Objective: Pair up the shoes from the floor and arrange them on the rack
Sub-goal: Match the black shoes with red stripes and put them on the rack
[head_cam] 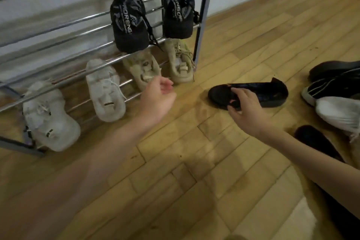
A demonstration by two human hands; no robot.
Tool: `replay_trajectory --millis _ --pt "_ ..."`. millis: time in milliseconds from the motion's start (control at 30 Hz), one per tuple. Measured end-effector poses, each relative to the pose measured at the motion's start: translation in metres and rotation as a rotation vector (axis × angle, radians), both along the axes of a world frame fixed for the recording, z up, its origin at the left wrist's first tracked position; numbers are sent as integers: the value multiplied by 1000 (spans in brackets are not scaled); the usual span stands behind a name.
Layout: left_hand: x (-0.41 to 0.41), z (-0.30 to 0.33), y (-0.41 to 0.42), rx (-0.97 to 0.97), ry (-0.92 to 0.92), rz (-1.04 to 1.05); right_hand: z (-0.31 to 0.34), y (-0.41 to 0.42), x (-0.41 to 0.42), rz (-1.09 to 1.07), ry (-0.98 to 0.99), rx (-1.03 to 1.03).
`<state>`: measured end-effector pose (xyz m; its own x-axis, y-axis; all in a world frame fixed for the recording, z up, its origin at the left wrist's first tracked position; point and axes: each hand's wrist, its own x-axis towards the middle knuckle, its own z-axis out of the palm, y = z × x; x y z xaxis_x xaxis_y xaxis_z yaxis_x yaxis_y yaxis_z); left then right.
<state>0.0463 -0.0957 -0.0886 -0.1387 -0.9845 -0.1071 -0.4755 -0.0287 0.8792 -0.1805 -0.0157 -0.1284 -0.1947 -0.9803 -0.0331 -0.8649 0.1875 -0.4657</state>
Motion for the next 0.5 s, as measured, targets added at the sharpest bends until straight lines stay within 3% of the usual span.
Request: replay_trajectory --millis 233,367,500 --pt "-47 -51 34 245 -69 -186 -36 100 -19 -297 -64 12" --pt "-71 -66 61 281 -110 -295 -43 148 -44 -498 32 10" --pt "-86 -71 78 306 -108 -391 -51 183 -84 -709 106 227"
